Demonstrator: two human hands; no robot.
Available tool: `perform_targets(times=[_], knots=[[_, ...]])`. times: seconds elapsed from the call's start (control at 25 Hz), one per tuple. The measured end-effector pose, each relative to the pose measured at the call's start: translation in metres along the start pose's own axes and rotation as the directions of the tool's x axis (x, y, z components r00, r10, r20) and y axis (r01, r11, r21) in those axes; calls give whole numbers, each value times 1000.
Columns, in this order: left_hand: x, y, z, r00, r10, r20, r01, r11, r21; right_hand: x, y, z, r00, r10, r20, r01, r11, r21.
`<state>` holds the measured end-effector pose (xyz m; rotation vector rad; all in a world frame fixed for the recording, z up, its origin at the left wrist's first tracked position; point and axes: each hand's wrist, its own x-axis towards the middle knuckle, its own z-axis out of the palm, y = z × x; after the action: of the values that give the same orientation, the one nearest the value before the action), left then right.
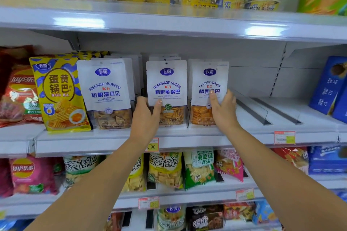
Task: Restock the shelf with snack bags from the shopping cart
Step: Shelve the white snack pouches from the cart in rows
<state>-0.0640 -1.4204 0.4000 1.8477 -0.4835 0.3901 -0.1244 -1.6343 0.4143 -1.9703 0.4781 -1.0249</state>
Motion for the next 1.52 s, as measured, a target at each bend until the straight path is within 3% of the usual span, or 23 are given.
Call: perform_targets(times=[0.12, 0.24, 0.32, 0.4, 0.48, 0.56, 0.68, 0.8, 0.88, 0.92, 1.0, 1.12, 1.24, 1.44, 1.52], knots=[[-5, -1, -2, 999, 51, 11, -50, 998, -47, -10, -4, -7, 997, 37, 66, -47, 985, 168], [-20, -7, -1, 994, 105, -21, -106, 991, -81, -24, 0, -21, 989, 81, 122, -98, 986, 138], [-35, -12, 0, 960, 251, -125, -250, 968, 27, -37, 4, -29, 998, 55, 12, -55, 994, 90], [-57, -20, 5, 857, 497, -135, -475, 864, 166, -59, 15, -39, 984, -31, -173, 47, 995, 87], [-85, -32, 15, 741, 671, -12, -659, 731, 177, -91, 30, -47, 948, -90, -306, 129, 985, 111], [-119, -51, 30, 697, 695, 174, -715, 691, 106, -128, 53, -51, 931, -78, -356, 127, 985, 116], [-187, -100, 52, 687, 545, 481, -632, 774, 26, -193, 113, -50, 960, 47, -276, -33, 998, 55], [-252, -159, 69, 610, 350, 711, -524, 851, 31, -264, 192, -49, 946, 313, -81, -321, 939, -124], [-286, -191, 77, 549, 156, 821, -410, 906, 102, -310, 235, -49, 856, 513, 61, -485, 838, -250], [-299, -204, 79, 509, 24, 860, -324, 931, 165, -329, 251, -48, 775, 615, 144, -550, 770, -324], [-326, -229, 82, 408, -211, 888, -182, 935, 305, -375, 288, -40, 566, 780, 268, -571, 605, -555], [-358, -252, 82, 283, -398, 873, -79, 897, 435, -440, 325, -20, 242, 901, 361, -539, 434, -722], [-382, -265, 80, 195, -490, 849, -70, 857, 511, -493, 353, -7, 56, 886, 460, -410, 441, -799], [-418, -291, 76, 134, -567, 813, 17, 821, 570, -567, 402, -18, -109, 836, 538, -204, 511, -835], [-431, -296, 79, 113, -573, 812, 43, 819, 572, -584, 411, -24, -170, 823, 542, -52, 541, -839]])
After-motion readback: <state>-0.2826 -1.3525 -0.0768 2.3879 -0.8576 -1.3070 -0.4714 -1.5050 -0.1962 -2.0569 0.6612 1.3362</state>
